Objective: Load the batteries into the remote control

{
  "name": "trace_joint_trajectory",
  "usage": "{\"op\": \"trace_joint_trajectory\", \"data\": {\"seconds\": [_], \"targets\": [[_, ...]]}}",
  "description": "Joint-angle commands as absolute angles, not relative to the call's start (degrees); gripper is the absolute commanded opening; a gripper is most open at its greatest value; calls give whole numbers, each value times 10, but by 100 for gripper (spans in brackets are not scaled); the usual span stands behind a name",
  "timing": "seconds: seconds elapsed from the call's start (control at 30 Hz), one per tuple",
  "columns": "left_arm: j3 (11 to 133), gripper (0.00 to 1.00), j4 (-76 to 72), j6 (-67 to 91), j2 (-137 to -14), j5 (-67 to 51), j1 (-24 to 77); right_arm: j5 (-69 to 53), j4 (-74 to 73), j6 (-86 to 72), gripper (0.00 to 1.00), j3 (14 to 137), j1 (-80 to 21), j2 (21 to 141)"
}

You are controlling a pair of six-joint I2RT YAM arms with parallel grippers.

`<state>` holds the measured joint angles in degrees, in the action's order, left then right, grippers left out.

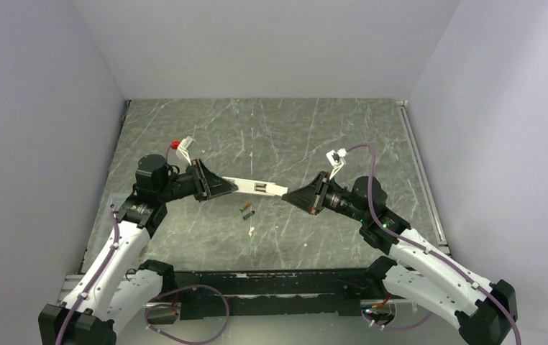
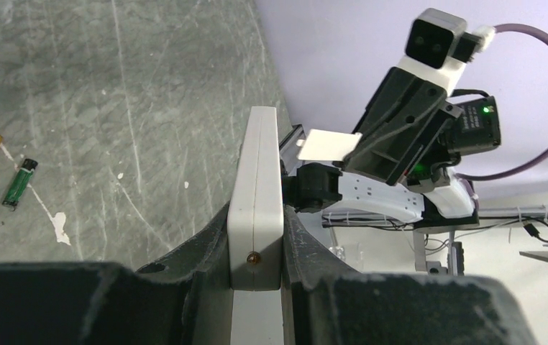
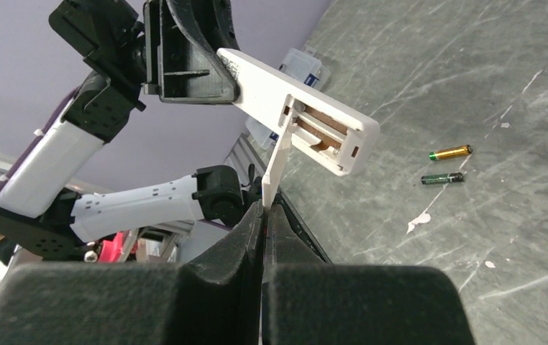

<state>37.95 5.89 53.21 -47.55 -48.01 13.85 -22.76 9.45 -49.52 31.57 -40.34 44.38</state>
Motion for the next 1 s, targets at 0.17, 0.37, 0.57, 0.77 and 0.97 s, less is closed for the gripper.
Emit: {"op": "trace_joint_trajectory", "data": {"seconds": [0.17,0.37,0.57,0.77,0.97], "targets": [[405,0,112,485,-503,-439,139,-190,42,-450,0,365,-402,440],[418,0,148,456,-509,-418,139,-152,-28,-423,0,389,-386,456],[429,0,180,434,-503,-407,138,-111,-107,-364,0,416,-365,496],[431,0,193,422,-499,-409,139,-64,-142,-319,0,424,-356,529],[427,0,189,423,-498,-416,139,-61,-129,-326,0,404,-336,558]]}}
